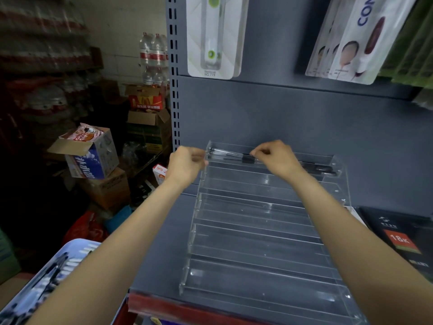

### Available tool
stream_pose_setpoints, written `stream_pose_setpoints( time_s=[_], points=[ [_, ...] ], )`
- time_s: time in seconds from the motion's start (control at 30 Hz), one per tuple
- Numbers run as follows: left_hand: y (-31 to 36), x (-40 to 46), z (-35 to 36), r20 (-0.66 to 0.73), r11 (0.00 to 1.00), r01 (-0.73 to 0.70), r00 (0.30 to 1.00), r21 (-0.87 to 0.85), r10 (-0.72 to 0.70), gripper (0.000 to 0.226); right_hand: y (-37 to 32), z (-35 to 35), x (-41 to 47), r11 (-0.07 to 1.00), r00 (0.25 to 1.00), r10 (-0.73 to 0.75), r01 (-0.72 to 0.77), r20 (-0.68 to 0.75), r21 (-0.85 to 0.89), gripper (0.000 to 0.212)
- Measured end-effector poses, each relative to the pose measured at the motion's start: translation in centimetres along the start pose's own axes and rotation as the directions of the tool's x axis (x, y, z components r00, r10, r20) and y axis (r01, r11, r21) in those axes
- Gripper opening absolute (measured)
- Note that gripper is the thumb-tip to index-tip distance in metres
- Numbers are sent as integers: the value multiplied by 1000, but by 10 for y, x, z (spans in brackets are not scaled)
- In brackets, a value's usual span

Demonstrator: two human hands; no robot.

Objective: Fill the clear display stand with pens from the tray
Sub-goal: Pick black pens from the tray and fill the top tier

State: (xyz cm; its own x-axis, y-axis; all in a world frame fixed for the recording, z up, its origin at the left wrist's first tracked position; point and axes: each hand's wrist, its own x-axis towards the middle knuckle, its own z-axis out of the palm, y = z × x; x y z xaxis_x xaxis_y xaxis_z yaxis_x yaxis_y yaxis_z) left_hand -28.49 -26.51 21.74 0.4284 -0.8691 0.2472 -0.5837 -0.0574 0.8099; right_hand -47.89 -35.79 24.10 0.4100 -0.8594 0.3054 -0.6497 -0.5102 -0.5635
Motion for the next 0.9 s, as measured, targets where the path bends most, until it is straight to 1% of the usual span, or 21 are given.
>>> stream_pose_setpoints(
  time_s=[0.07,0.17,0.27,0.4,0.53,0.6,0.7,0.73,0.83,0.9],
  points=[
    [1,-1,2,-32,999,-23,999,22,24,36,0,1,-1,1000,999,-28,28,31,-3,24],
    [5,-4,4,-63,998,-44,997,47,47,36,0,0,-1,993,992,-96,101,76,-58,27],
    [7,-7,5,-70,996,-42,996,78,47,37,0,-2,-1,988,985,-119,130,125,-80,31],
    [9,-10,4,-44,995,-33,998,96,37,40,3,-7,4,995,987,-90,96,131,-36,44],
    [11,-12,2,-22,995,-28,999,98,31,42,-4,-17,4,999,982,-37,34,185,22,34],
    [11,-12,2,-17,995,-25,1000,97,26,42,-7,-14,4,999,978,-32,32,204,4,37],
    [13,-14,2,-14,996,-20,1000,92,21,42,-8,-7,7,996,977,-52,66,208,-61,49],
    [13,-14,2,-10,996,-20,1000,91,21,43,-8,-6,8,993,976,-56,75,212,-86,50],
    [13,-14,1,6,996,-15,1000,87,15,44,-7,-4,9,990,972,-95,116,216,-86,44],
    [13,-13,0,13,997,-10,1000,80,9,44,-3,-6,11,992,980,-94,108,177,-67,25]
  ],
)
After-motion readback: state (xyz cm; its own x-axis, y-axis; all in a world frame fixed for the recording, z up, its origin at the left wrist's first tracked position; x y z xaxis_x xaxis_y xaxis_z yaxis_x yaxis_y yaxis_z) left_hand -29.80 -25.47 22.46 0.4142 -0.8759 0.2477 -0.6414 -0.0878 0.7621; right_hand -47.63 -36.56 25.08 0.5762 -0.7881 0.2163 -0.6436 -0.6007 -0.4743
